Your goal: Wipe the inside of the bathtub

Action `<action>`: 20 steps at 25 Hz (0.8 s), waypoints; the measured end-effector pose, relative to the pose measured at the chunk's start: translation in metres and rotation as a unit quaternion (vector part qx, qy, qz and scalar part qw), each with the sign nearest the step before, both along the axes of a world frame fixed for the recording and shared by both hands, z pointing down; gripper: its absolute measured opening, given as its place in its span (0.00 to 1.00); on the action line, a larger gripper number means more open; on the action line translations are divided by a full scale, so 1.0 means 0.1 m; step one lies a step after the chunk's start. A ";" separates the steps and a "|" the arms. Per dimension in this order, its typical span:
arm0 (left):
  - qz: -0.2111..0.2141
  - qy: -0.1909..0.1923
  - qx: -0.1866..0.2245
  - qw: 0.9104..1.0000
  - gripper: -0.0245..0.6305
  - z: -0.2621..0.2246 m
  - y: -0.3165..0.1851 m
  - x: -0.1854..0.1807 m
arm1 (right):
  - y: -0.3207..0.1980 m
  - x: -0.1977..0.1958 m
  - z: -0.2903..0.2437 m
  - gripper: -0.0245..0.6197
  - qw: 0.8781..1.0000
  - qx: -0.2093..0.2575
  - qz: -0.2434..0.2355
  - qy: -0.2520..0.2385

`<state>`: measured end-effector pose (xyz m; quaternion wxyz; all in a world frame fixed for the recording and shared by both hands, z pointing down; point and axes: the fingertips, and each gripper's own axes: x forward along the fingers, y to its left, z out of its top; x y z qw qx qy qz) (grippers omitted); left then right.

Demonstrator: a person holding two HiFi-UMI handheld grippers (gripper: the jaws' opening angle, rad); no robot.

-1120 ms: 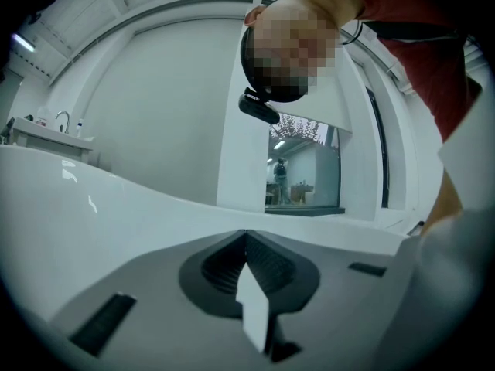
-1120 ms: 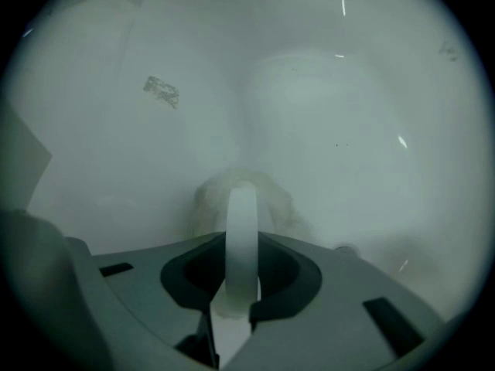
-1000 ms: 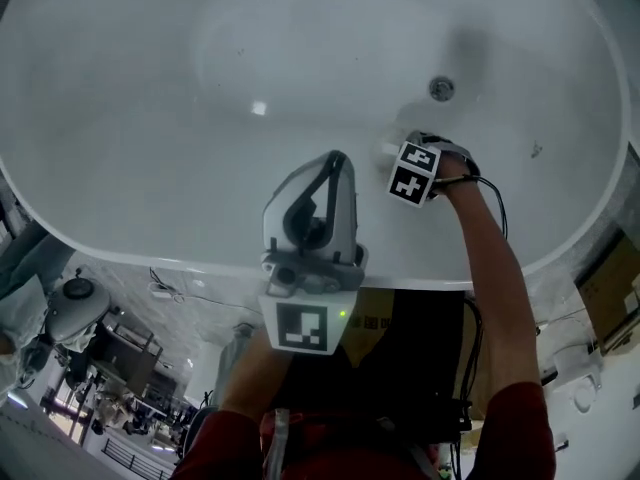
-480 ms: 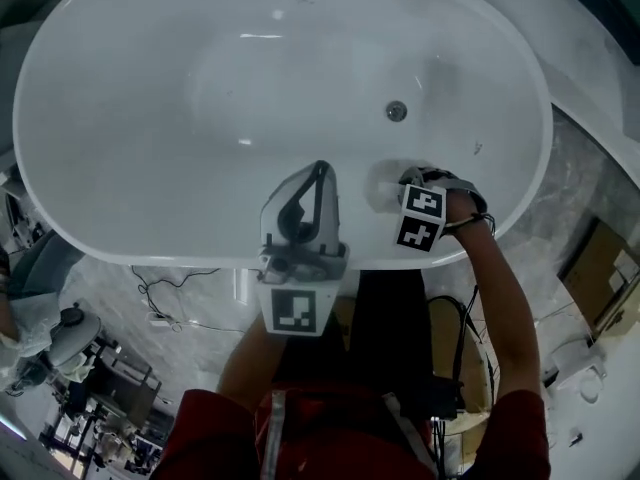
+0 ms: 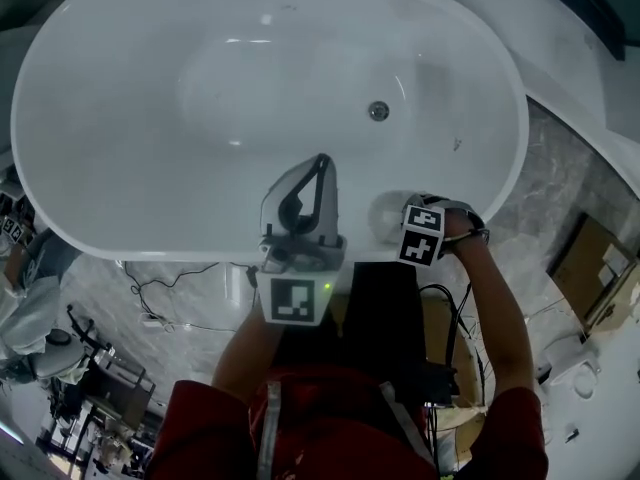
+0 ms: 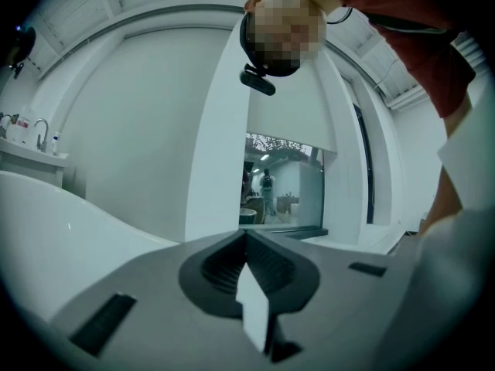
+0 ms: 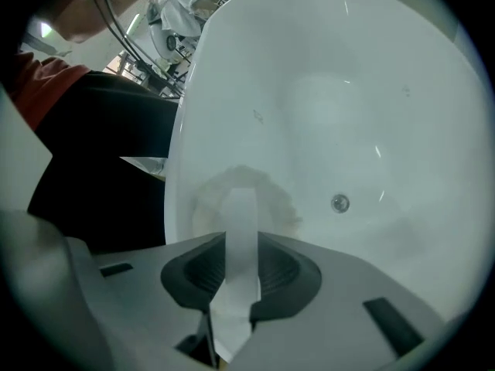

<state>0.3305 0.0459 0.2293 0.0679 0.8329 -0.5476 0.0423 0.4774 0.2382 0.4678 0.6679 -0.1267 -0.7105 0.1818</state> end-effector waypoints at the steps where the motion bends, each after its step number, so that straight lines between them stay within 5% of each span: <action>1: 0.000 0.000 -0.001 1.000 0.06 0.00 0.00 0.03 | 0.03 0.02 0.04 0.18 1.000 -0.005 -0.002 0.003; 10: 0.007 0.001 -0.014 1.000 0.06 0.30 -0.07 0.25 | 0.04 0.13 0.39 0.18 0.999 -0.045 -0.017 0.016; 20: -0.001 0.001 -0.021 1.000 0.06 0.59 -0.16 0.23 | -0.08 0.07 1.01 0.18 0.999 -0.031 -0.025 0.020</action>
